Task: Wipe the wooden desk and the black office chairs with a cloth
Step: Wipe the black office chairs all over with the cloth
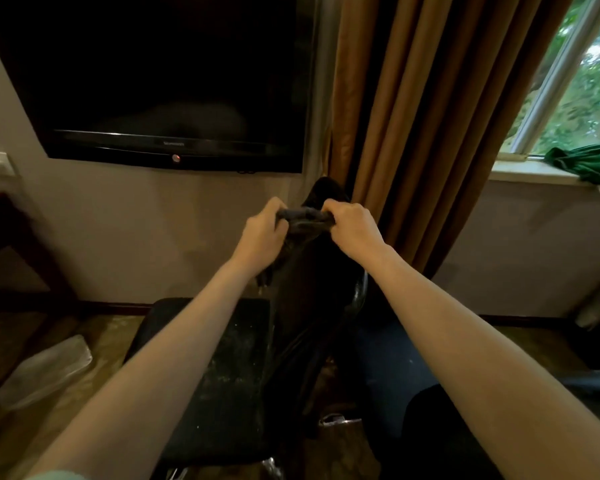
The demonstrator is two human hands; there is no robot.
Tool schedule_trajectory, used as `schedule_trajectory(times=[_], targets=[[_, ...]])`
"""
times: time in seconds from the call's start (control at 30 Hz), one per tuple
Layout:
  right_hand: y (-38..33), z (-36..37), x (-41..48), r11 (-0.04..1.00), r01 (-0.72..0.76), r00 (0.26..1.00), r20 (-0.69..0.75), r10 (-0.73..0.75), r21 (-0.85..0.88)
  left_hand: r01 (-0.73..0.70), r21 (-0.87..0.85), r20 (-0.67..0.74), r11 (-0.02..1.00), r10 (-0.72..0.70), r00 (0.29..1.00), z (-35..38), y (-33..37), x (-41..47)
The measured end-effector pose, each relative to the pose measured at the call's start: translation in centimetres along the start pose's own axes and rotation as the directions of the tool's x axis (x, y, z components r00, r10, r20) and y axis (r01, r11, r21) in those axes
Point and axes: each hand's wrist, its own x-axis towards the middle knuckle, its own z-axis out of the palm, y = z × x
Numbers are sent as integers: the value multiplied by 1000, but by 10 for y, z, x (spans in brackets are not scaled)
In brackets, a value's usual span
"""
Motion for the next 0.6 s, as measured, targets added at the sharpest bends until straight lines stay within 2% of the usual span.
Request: schedule_trajectory(times=[0.1,0.17,0.23,0.27,0.33,0.37,0.43,0.5,0.6], targets=[[16,9,0,913,122,956,295,-2,-390,25,38,247,999,-33,968,36,-19,-12],[23,13,-3,896,129,940,340,26,-424,85,24,441,996,-87,893,64,-31,-23],[28,15,-4,915,108,945,326,27,-389,269,-174,556,947,-131,821,83,-37,-28],[31,15,-4,933,75,949,314,42,-351,380,-311,572,871,-147,807,85,-36,-28],[32,16,-5,966,-3,956,281,79,-260,500,-528,529,687,-195,826,88,-31,-23],[31,17,-5,972,-18,958,274,84,-233,480,-567,474,669,-211,855,90,-30,-20],[31,20,-6,969,-20,949,301,96,-245,323,-510,353,797,-148,924,97,-33,-13],[37,23,-10,984,-122,943,293,157,-132,200,-374,317,906,-78,945,107,-42,-6],[44,24,-18,902,-399,912,168,373,165,232,-274,265,933,-159,951,112,-44,5]])
